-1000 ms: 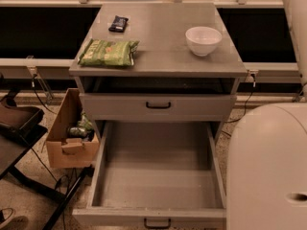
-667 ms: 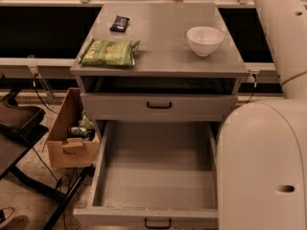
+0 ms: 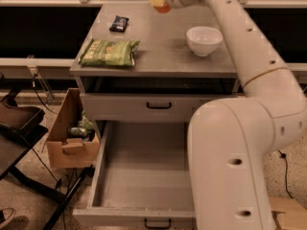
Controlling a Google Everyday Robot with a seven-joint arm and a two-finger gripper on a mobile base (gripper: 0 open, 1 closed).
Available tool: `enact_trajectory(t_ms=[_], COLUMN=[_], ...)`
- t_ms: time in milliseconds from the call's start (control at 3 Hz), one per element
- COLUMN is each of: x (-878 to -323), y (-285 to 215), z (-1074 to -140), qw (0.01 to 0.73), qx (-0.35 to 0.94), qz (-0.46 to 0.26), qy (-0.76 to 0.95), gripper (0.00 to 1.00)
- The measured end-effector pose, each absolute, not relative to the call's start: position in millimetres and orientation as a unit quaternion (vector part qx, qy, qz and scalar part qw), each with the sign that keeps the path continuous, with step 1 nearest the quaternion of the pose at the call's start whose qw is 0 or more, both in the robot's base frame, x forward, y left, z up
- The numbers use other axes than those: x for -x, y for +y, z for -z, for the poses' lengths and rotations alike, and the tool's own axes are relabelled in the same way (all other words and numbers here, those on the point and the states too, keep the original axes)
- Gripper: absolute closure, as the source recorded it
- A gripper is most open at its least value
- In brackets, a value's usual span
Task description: Pick orange from middle drawer and place on counter
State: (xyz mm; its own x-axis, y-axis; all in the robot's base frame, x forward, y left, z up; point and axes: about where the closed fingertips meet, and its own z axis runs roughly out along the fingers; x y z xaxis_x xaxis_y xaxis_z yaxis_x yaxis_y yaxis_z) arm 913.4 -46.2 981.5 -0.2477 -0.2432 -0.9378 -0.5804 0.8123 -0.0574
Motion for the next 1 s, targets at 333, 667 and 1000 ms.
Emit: enact_trajectory(t_ms=[333,667,1000], x=[-935,-950,-959], y=[-41,-43,-38], z=[-931,-888,-858], qw=[0.521,0.492,0.477], qx=[0.258,0.243,0.234], qz=[-0.137,-0.125,-0.127], qy=[0.802,0.827,0.838], gripper=[1.0,1.0,1.0])
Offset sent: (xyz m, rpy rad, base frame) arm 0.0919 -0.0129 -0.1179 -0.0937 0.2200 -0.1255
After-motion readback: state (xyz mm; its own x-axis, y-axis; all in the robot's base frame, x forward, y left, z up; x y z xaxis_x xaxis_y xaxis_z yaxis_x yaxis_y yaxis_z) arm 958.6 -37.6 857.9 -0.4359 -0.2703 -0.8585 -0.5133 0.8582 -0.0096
